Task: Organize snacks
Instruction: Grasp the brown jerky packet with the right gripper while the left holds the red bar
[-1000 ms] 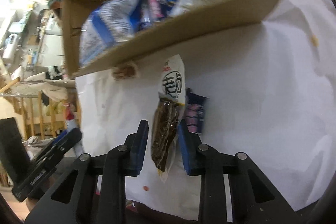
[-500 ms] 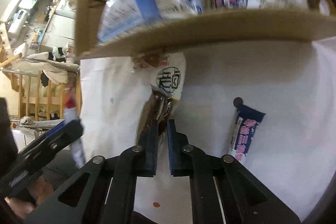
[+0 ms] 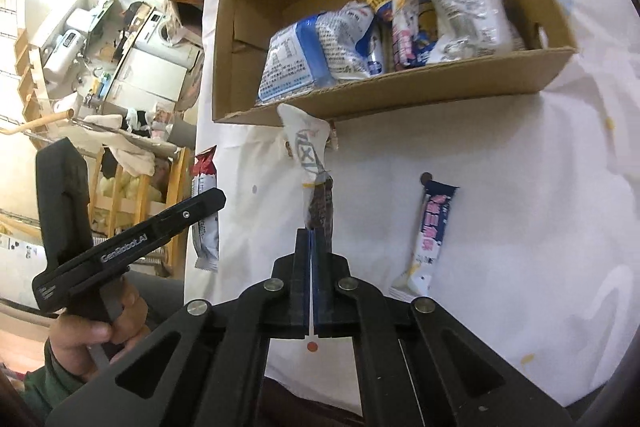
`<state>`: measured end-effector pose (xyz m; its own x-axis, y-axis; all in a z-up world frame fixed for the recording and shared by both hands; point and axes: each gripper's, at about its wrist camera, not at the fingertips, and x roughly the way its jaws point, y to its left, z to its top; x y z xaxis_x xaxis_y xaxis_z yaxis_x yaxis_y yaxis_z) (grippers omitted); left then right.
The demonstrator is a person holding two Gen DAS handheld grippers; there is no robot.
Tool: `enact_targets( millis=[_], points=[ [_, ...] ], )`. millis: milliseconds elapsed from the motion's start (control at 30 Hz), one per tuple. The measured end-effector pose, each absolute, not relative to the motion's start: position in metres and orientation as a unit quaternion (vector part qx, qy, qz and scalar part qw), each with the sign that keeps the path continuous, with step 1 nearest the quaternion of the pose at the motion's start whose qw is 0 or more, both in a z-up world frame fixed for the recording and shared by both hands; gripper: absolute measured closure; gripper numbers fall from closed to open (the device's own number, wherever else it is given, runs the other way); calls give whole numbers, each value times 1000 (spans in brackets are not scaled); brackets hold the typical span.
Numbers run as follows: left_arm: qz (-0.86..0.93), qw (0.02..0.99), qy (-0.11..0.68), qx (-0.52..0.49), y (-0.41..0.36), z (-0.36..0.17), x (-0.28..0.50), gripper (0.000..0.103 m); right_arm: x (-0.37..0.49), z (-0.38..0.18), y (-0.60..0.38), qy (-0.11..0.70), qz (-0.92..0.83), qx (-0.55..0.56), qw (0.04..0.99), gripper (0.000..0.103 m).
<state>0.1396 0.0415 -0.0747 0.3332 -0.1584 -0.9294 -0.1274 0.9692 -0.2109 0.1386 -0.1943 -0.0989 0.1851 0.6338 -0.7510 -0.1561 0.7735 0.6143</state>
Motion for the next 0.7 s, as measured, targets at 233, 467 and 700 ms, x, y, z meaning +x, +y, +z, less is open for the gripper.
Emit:
enact_targets(
  millis=[233,467,700],
  points=[
    [2,808,576,-124,43,-78,140,75,143,-104,-185,589,244,163,753,103],
    [2,807,574,-137,48,-77,140,75,141,-108,-170,597,252,138,749,103],
    [-18,783,607,-133,36,-93,136,75,133,-103,-152,589,260,87,760,103]
  ],
)
